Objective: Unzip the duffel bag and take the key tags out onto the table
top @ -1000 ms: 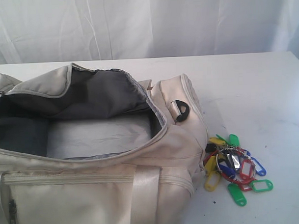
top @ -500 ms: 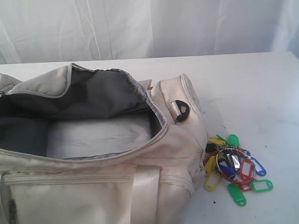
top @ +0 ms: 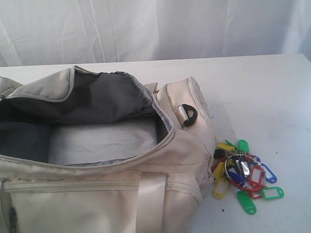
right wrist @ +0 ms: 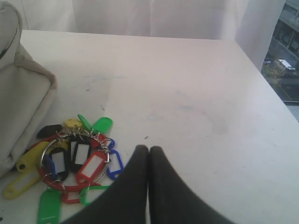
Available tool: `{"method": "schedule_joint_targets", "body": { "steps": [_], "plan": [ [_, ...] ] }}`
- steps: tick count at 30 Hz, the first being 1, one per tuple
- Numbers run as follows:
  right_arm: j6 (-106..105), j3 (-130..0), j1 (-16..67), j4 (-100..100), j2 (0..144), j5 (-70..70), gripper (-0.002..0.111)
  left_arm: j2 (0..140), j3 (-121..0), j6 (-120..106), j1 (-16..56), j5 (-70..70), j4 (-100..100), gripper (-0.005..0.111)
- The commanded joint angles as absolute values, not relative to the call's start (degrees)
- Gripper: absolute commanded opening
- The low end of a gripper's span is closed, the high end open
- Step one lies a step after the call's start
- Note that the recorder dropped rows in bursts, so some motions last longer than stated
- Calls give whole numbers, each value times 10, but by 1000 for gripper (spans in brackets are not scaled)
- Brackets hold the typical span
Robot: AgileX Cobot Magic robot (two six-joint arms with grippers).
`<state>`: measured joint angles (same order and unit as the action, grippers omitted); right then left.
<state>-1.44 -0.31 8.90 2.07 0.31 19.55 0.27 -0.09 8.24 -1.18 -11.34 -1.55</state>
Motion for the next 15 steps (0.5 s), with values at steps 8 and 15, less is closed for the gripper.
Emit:
{"method": "schedule_joint_targets", "body": {
  "steps": [8, 15],
  "plan": [
    [-10, 0, 72, 17, 0, 196, 0, 0, 0, 86, -7, -116, -13, 0],
    [-10, 0, 72, 17, 0, 196, 0, 0, 0, 86, -7, -116, -13, 0]
  ]
}}
